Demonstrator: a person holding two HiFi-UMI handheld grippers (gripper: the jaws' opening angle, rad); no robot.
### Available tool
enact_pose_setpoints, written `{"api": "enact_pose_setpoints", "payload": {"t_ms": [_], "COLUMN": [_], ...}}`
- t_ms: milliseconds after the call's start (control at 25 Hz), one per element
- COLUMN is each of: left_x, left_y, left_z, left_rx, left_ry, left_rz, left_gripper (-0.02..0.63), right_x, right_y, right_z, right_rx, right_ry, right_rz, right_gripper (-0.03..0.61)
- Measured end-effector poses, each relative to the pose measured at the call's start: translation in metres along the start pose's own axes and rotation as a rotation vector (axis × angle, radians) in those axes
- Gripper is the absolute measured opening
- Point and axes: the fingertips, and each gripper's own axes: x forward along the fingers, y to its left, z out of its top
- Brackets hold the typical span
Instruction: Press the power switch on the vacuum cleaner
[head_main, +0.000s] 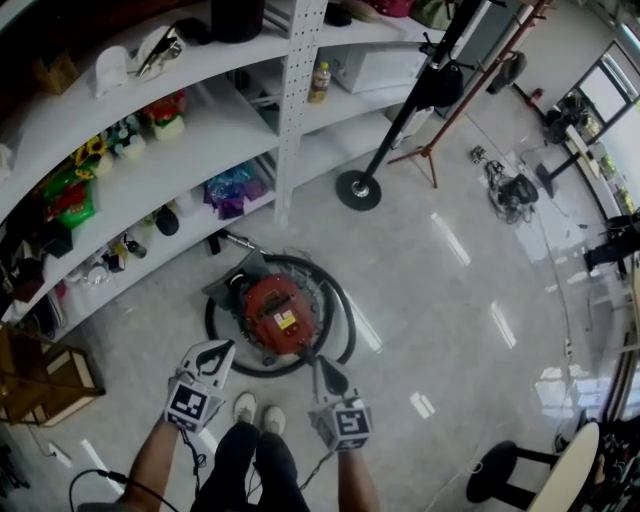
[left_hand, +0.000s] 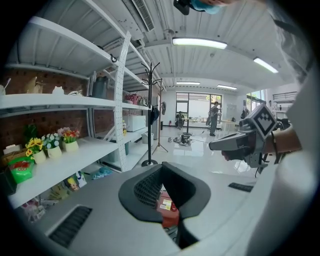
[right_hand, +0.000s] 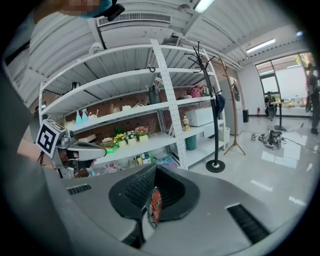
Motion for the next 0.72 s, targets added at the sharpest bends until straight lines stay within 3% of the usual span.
{"api": "enact_pose_setpoints", "payload": {"t_ms": [560, 720], "left_x": [0.039, 0.051], "left_y": [0.002, 0.0], "left_z": [-0.08, -0.095], "left_rx": [-0.091, -0.059], "left_ry": [0.063, 0.074], "left_rz": [-0.006, -0.032], "left_gripper": [0.006, 0.006], "right_x": [0.055, 0.068], "right_y": [-0.005, -0.01], "right_z": [-0.077, -0.092], "right_rx": [0.019, 0.019], "right_ry": [0.081, 0.095], "right_rz": [0.025, 0.028], "right_gripper": [0.012, 0.012]}}
